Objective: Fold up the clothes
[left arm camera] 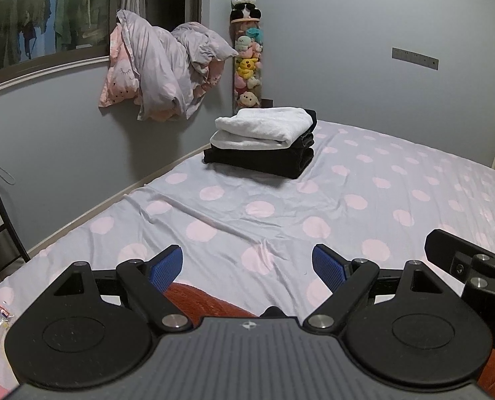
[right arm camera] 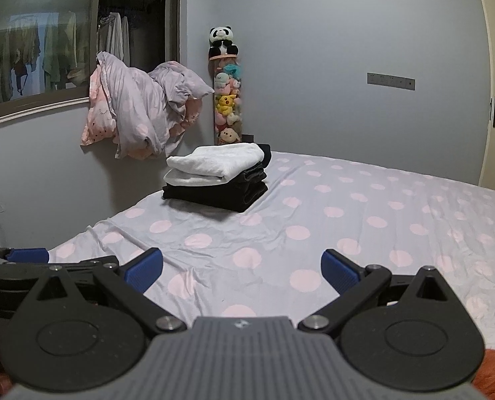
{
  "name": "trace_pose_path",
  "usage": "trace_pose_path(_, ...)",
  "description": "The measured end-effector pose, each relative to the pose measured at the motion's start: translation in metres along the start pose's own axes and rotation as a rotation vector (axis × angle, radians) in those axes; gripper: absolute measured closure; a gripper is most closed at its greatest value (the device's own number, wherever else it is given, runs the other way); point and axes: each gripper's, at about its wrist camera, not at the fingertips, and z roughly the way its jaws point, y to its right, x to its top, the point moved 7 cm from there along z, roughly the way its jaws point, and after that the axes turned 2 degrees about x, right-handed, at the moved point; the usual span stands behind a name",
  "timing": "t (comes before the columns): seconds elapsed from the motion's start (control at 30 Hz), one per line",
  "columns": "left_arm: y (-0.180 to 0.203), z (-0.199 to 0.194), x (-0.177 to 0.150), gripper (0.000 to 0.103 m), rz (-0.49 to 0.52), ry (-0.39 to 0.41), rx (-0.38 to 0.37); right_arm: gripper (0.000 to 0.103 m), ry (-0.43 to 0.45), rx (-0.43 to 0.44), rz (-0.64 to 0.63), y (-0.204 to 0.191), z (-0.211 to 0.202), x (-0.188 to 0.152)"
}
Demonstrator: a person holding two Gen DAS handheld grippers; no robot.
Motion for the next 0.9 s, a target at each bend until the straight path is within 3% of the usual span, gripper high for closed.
trace_pose_path(0.9,0.0035,0.0002,-0.0006,0.003,0.011,0.0,-0.005,0.001,-0.013,0.013,0.037,0.0078,-0.0002,-0.0024)
